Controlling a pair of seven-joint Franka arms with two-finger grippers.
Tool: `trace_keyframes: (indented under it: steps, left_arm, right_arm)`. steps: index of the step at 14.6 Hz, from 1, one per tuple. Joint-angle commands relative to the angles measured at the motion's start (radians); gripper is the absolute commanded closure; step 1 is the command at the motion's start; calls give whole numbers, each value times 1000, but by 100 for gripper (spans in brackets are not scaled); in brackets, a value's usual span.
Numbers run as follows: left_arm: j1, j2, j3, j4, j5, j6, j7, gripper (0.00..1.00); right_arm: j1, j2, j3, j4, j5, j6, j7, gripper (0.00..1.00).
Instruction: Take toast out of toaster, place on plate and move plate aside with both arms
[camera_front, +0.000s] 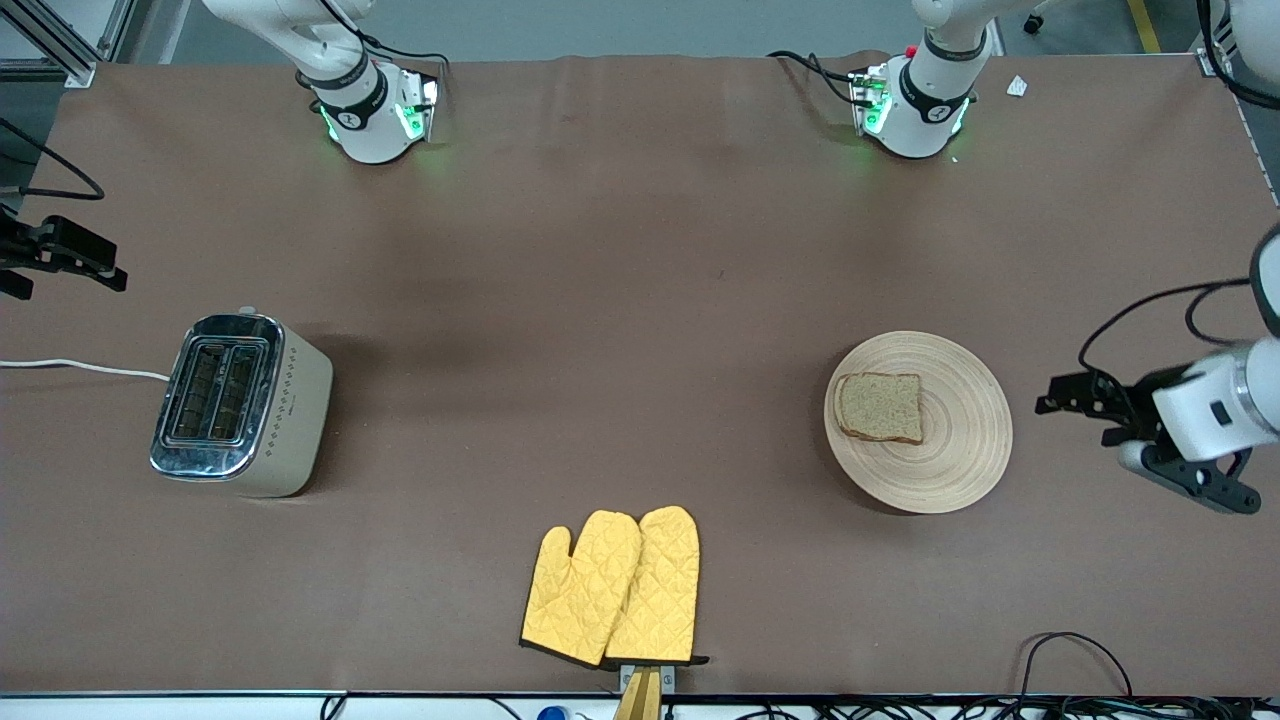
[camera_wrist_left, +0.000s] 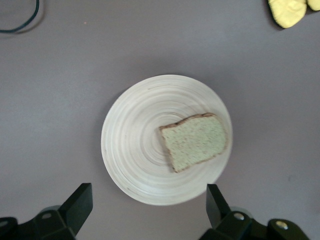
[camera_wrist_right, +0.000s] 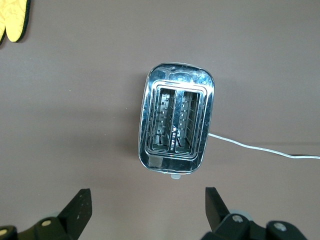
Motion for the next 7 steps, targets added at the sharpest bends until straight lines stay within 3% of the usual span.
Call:
trace_keyframes:
  steps: [1, 5, 7]
  left_arm:
    - [-4, -102, -12, -13, 12, -26, -73, 0]
    - [-43, -243, -17, -29, 64, -49, -249, 0]
    - [-43, -255, -18, -36, 103, -63, -260, 0]
  right_arm:
    - [-1, -22, 4, -23, -6, 6, 2, 0]
    - [-2, -22, 4, -21, -6, 7, -2, 0]
    - [-4, -21, 4, -23, -6, 7, -2, 0]
